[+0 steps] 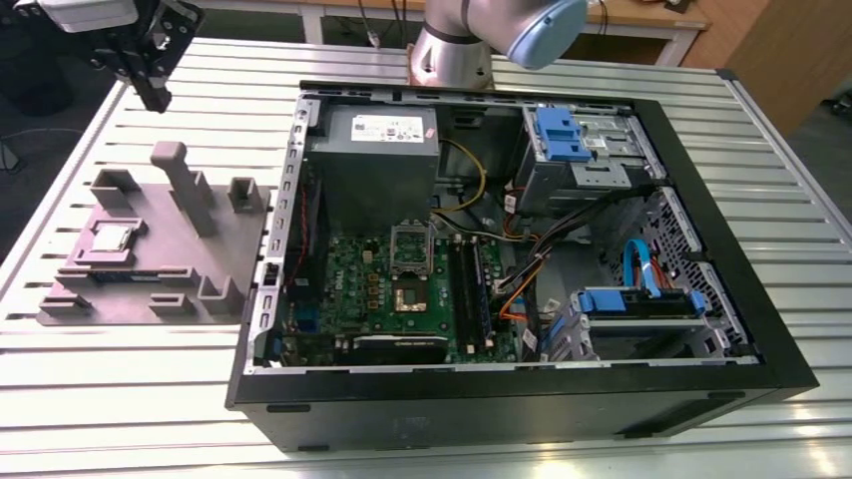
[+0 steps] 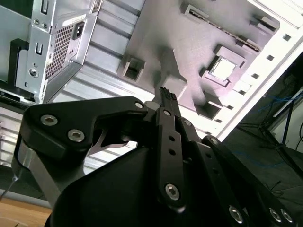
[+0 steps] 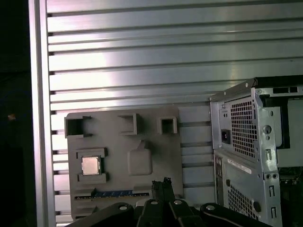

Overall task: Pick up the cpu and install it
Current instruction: 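Reach for the cpu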

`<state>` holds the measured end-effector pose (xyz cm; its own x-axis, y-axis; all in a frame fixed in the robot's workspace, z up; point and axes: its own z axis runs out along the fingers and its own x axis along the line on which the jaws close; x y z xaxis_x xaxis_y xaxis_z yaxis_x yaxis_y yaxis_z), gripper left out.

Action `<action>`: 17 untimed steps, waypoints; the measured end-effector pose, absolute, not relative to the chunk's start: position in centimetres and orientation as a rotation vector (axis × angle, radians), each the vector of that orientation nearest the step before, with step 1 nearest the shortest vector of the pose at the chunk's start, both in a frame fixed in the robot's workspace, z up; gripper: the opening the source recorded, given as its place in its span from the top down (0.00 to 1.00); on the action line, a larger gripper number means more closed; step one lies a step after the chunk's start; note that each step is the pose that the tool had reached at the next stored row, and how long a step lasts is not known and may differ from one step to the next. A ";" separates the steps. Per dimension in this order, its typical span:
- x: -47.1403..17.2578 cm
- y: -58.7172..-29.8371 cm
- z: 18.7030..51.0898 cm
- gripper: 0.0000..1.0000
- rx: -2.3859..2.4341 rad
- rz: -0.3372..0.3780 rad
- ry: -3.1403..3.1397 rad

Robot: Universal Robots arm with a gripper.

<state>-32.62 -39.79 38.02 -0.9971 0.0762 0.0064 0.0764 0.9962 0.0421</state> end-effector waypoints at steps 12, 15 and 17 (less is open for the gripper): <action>-34.0 -39.8 37.9 0.90 -0.120 -0.066 -3.132; -34.2 -39.8 37.9 0.90 -0.120 -0.066 -3.131; -34.4 -39.8 37.9 0.90 -0.120 -0.066 -3.131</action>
